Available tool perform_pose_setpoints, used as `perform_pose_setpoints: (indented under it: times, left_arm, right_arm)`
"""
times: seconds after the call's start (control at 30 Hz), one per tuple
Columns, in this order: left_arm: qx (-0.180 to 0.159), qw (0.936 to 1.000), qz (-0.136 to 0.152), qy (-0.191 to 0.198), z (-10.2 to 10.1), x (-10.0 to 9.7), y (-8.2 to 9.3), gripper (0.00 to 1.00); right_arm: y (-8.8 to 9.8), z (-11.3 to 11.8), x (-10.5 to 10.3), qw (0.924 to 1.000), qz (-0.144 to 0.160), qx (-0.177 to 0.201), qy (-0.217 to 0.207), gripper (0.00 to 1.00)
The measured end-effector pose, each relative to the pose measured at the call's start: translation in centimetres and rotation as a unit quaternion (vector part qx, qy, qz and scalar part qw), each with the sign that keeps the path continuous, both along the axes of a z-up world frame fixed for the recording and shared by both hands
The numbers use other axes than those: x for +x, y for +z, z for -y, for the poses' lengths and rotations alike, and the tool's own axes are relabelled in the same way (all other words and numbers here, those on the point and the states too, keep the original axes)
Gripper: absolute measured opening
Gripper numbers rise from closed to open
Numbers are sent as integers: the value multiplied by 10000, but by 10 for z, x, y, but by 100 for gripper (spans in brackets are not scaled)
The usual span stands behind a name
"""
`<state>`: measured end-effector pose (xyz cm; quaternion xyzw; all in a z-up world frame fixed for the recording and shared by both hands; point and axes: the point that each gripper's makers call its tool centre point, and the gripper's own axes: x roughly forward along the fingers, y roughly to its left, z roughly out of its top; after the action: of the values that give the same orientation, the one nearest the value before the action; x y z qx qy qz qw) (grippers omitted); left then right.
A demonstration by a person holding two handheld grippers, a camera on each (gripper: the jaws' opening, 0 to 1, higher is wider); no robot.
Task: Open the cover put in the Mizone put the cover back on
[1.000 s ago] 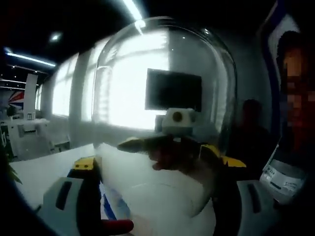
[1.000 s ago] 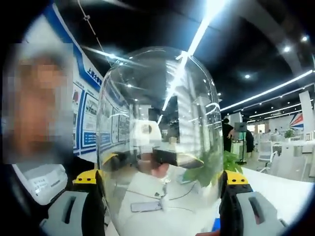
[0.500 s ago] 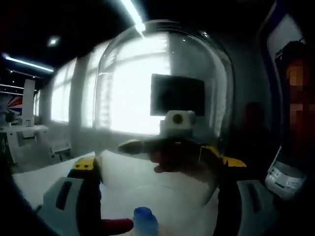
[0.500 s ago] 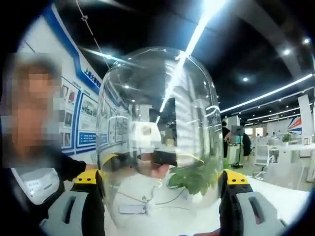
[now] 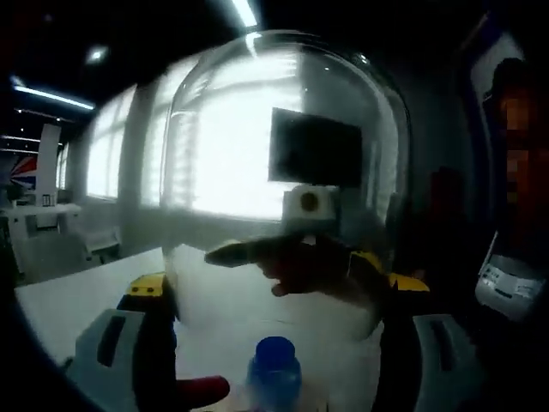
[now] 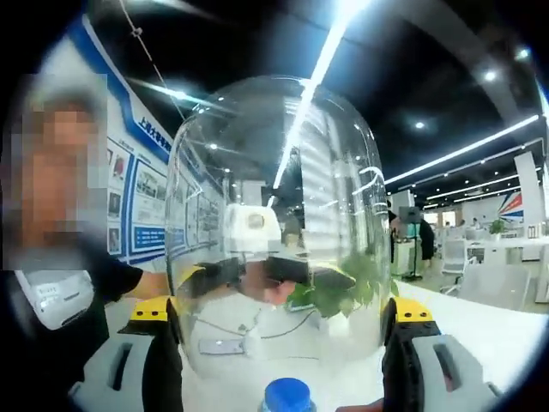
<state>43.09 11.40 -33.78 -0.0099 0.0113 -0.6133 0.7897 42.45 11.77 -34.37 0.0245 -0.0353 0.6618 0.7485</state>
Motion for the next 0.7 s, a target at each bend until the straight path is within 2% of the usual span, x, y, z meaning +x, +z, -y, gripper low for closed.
perform_pose_setpoints:
  times: [0.2, 0.53, 0.7]
  left_arm:
    - [-59, 9998, -191, 29, 1, 5, -19, 84]
    - [0, 9996, -273, 18, 6, 3, -46, 84]
    - [138, 9993, -336, 4, 8, 0, -66, 84]
  right_arm:
    - [-19, 4, 5, 9997, -218, 95, 7, 90]
    - [-45, 8, 3, 9995, -292, 110, 0, 90]
    - [-63, 8, 1, 9994, -331, 46, 9, 90]
